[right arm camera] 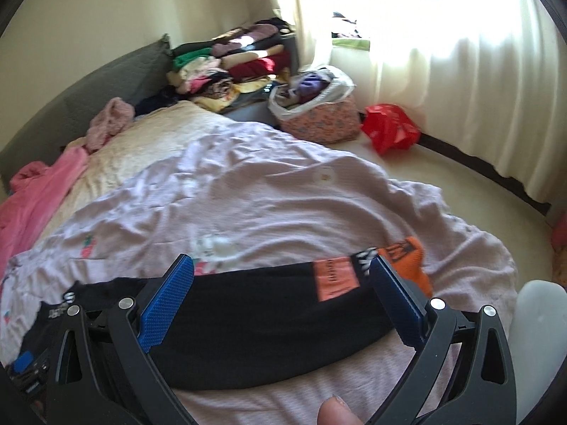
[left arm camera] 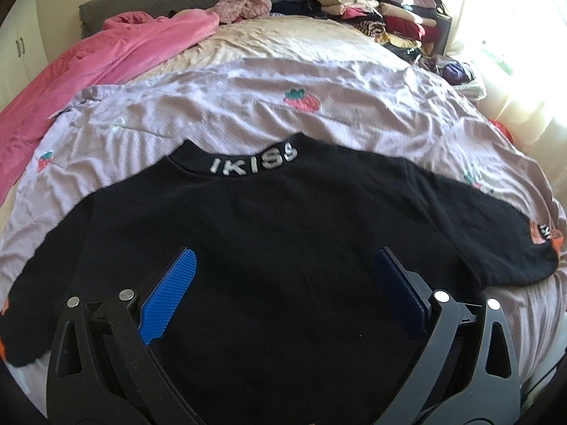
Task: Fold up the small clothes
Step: 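Move the right tool to the orange sleeve cuff and grasp it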
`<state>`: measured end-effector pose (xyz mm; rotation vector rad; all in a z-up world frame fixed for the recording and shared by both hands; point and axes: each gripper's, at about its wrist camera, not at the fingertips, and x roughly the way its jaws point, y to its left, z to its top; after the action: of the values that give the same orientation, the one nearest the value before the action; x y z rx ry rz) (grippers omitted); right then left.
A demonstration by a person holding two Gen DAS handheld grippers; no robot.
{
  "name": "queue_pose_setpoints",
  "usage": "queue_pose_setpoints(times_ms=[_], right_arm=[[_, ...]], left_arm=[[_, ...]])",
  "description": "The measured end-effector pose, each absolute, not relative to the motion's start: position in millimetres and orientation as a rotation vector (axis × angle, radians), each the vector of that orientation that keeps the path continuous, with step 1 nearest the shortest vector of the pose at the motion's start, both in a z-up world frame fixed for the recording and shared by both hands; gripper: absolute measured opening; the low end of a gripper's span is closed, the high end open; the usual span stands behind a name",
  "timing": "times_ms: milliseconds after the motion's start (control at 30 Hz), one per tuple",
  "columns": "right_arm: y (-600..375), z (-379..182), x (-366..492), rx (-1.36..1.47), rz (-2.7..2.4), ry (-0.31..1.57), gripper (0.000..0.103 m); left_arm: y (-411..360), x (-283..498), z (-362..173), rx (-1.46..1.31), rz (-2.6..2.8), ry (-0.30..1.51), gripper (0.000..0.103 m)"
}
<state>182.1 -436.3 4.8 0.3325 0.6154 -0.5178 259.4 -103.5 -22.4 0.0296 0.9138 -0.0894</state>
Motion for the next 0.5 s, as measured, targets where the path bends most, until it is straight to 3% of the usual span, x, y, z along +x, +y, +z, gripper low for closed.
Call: queue_pose_setpoints(times_ms=[500], right_arm=[[-508,-45,175,0.416,-0.7,0.689,0.099]], left_arm=[[-122,260,-62,0.061,-0.128,0.964,0.094]])
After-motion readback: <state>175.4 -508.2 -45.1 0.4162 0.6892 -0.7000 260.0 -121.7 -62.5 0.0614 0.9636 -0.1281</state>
